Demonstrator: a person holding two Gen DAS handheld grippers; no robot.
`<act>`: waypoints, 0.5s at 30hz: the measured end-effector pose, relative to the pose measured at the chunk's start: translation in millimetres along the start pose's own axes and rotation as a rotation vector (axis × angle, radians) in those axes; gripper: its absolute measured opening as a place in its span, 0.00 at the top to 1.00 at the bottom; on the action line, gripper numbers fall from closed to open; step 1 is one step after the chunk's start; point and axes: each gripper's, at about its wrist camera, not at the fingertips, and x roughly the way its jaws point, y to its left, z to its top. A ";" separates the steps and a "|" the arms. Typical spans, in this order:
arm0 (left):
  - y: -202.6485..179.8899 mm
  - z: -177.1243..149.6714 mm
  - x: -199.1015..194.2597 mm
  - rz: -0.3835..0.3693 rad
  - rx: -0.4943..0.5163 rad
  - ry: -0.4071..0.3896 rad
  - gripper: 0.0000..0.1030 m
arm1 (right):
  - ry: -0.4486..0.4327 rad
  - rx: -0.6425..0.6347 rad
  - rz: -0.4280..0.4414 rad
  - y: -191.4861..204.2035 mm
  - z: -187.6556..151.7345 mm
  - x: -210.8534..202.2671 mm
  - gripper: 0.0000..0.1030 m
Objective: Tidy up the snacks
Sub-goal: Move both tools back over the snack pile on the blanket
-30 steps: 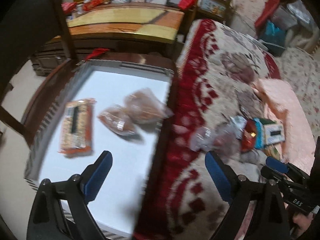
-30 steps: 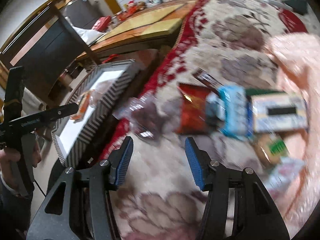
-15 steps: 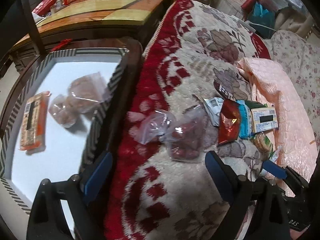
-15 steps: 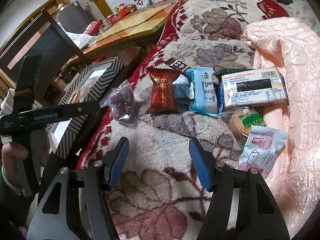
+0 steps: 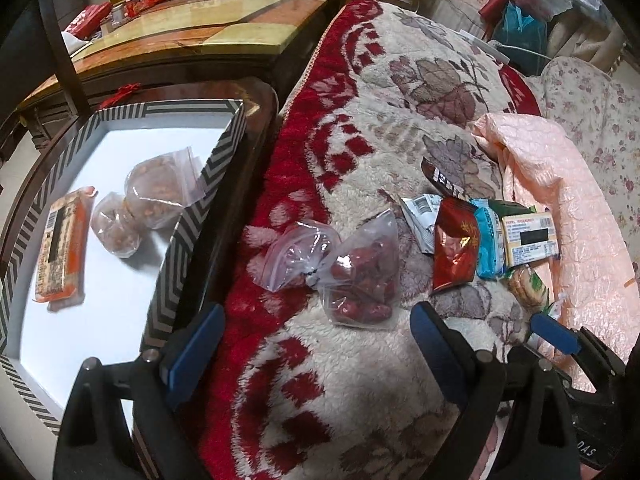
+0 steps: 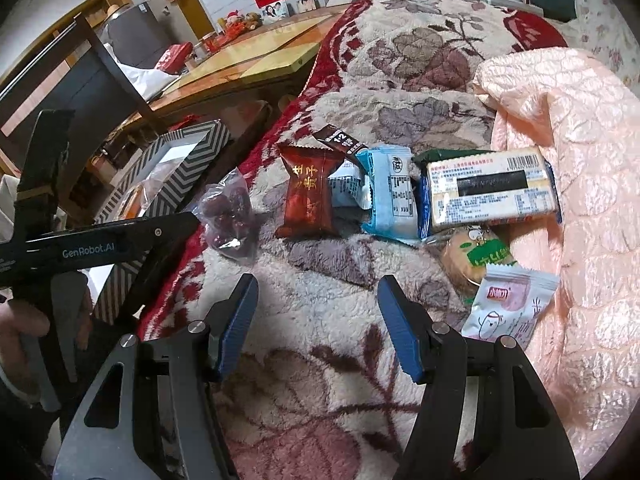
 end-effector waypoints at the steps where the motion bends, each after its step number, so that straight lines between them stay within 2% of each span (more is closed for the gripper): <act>1: -0.2 -0.1 0.2 0.000 0.002 -0.003 0.08 | 0.003 0.001 0.001 0.3 0.5 1.4 0.39; 15: -4.6 3.8 14.1 -0.017 0.053 -0.002 0.08 | 0.018 0.031 -0.002 -6.5 1.7 9.4 0.39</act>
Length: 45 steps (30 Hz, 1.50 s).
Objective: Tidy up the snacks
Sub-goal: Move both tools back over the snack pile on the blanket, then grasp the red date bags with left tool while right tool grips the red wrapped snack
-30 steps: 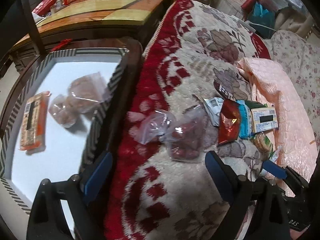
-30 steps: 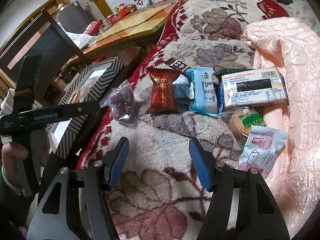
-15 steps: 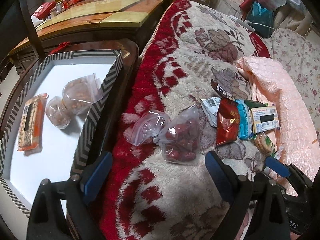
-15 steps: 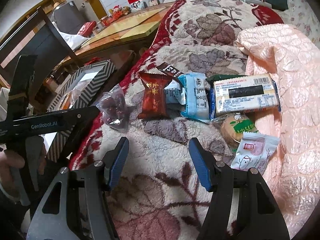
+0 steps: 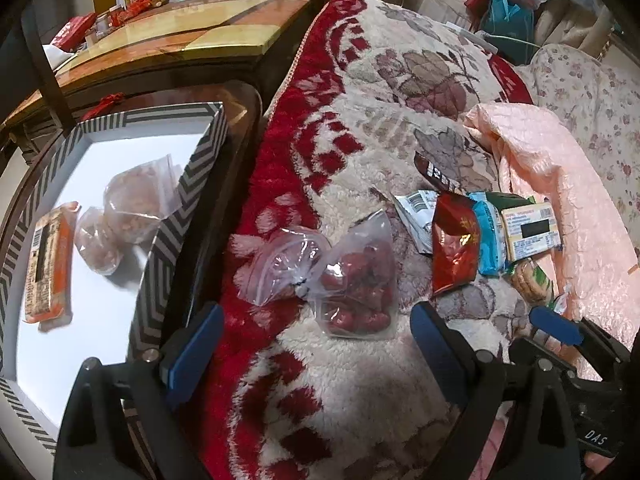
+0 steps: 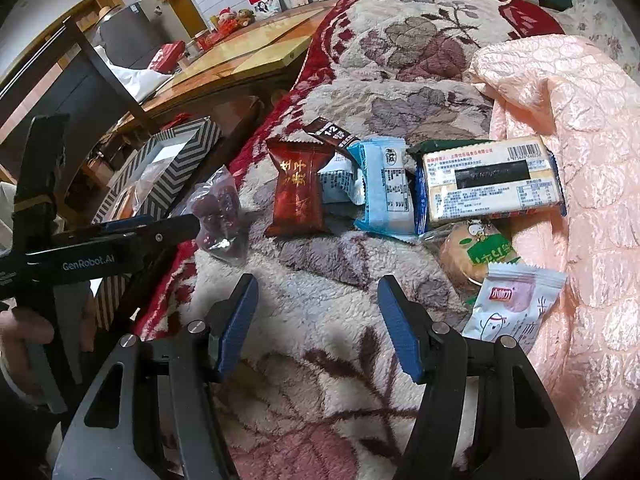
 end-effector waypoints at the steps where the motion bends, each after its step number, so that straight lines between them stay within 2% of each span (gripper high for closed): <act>1: 0.6 0.5 1.7 0.000 -0.002 0.002 0.08 | -0.002 0.000 0.000 0.0 1.0 0.3 0.39; 13: 3.0 4.3 17.2 -0.021 -0.007 0.017 0.08 | 0.011 0.007 0.002 -0.9 7.7 8.6 0.39; 21: 1.2 12.5 34.6 -0.001 -0.012 0.032 0.08 | 0.001 -0.009 0.003 4.2 19.2 14.7 0.39; 24: 0.8 14.8 42.1 -0.029 -0.030 0.043 0.08 | -0.008 -0.015 0.006 7.5 24.9 15.2 0.39; 26: 0.1 14.0 45.1 -0.053 -0.031 0.036 0.18 | -0.008 -0.018 0.008 8.6 27.8 16.7 0.39; 28: -1.1 14.0 47.3 -0.092 -0.035 0.047 0.46 | -0.004 -0.020 0.007 10.0 30.7 19.6 0.39; 30: -4.5 13.1 44.6 -0.044 -0.004 0.027 0.62 | -0.004 -0.023 0.006 11.0 33.2 22.2 0.39; 37: 7.3 2.4 30.0 -0.064 -0.002 0.022 0.66 | 0.000 -0.026 0.011 21.2 47.1 38.8 0.40; 42: 11.2 -0.4 28.2 -0.037 0.000 0.009 0.66 | 0.019 -0.029 -0.009 24.5 56.2 62.0 0.40; 44: 11.3 -1.0 29.5 -0.037 -0.002 0.012 0.66 | 0.034 -0.056 -0.037 24.4 58.1 71.4 0.56; 45: 11.1 -1.7 29.1 -0.036 0.000 0.010 0.66 | 0.044 -0.067 -0.041 23.5 58.1 74.8 0.67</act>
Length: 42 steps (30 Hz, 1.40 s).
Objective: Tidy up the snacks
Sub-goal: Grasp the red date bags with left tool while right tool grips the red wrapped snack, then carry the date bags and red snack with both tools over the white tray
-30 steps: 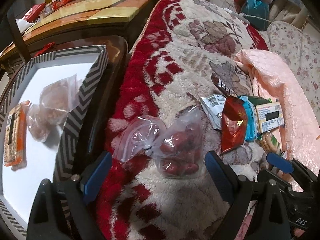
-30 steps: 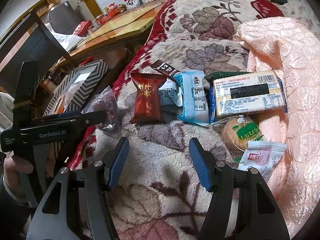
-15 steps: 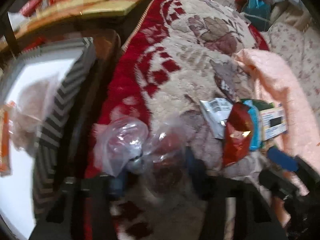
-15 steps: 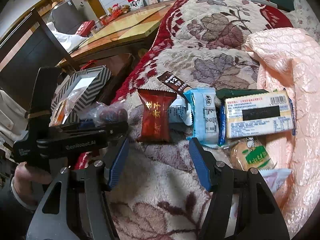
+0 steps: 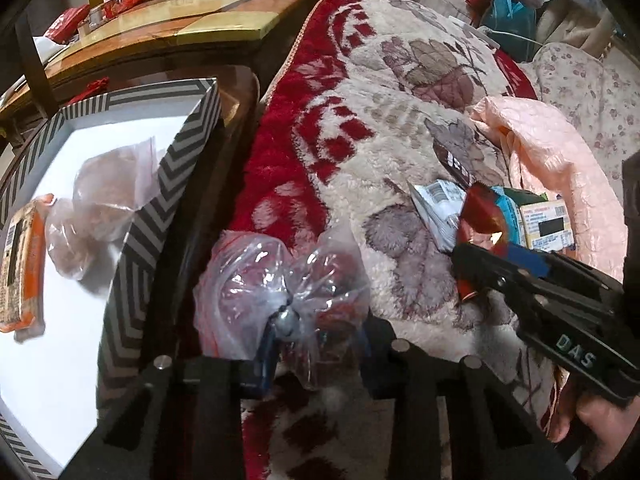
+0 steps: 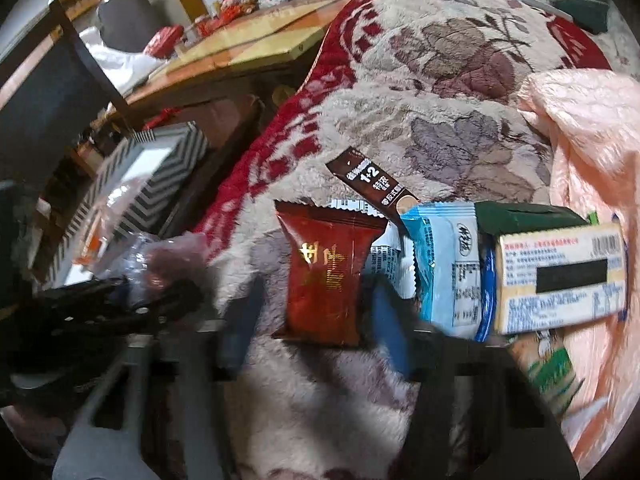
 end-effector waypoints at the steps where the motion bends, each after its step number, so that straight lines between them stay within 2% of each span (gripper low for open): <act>1: -0.6 -0.7 -1.0 0.006 0.002 -0.005 0.66 | 0.001 -0.002 0.005 -0.7 -0.2 0.0 0.67; 10: -7.6 2.2 -25.9 0.023 0.009 -0.064 0.66 | -0.022 -0.055 0.046 11.3 -7.3 -25.2 0.67; 19: 1.0 5.2 -60.5 0.080 0.009 -0.124 0.66 | -0.053 -0.099 0.079 37.4 -3.2 -46.4 0.67; 29: 31.9 0.4 -87.8 0.134 -0.029 -0.158 0.66 | -0.059 -0.160 0.098 73.8 0.4 -51.3 0.67; 42: 94.0 -10.6 -110.8 0.215 -0.128 -0.174 0.66 | -0.033 -0.266 0.162 135.5 8.5 -42.0 0.67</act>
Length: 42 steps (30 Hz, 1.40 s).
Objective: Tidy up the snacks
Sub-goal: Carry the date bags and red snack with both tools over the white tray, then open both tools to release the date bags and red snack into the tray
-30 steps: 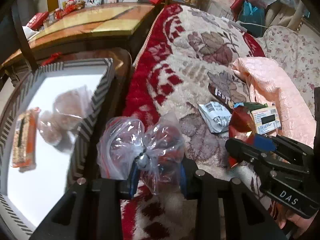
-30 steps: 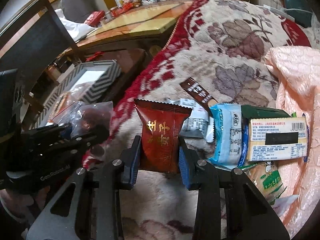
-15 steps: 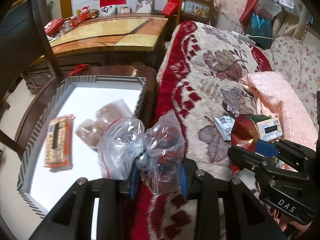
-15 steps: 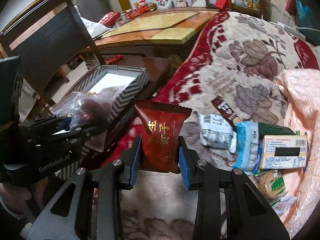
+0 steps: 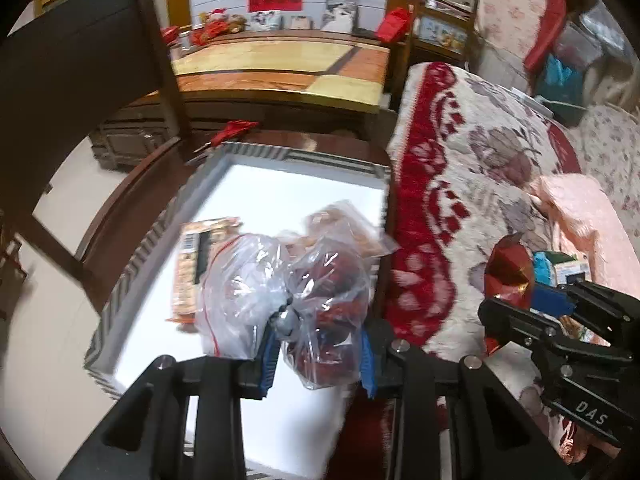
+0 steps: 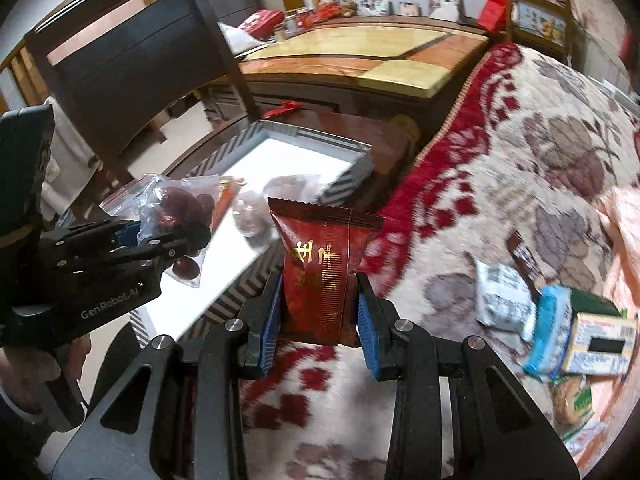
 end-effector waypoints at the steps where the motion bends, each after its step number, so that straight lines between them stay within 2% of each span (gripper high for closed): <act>1: 5.8 -0.6 0.3 0.008 -0.010 0.003 0.66 | 0.001 -0.013 0.007 5.8 3.0 2.0 0.67; 8: 41.5 -7.9 6.6 0.049 -0.089 0.026 0.66 | 0.028 -0.076 0.064 38.3 23.6 24.8 0.67; 16: 71.6 -19.1 19.5 0.083 -0.155 0.061 0.66 | 0.101 -0.136 0.111 69.3 35.7 67.2 0.67; 29: 95.5 -32.8 31.7 0.137 -0.199 0.103 0.65 | 0.239 -0.185 0.128 95.3 22.3 122.6 0.67; 33: 99.7 -34.0 35.2 0.126 -0.227 0.113 0.63 | 0.221 -0.172 0.131 95.5 19.3 122.1 0.67; 35: 100.2 -34.7 36.6 0.135 -0.233 0.119 0.59 | 0.222 -0.160 0.143 95.5 18.3 120.6 0.67; 37: 101.4 -35.6 37.1 0.130 -0.240 0.124 0.42 | 0.220 -0.169 0.133 96.6 17.6 119.4 0.66; 42: 102.1 -35.0 30.7 0.120 -0.252 0.103 0.29 | 0.207 -0.149 0.142 94.5 15.9 111.4 0.66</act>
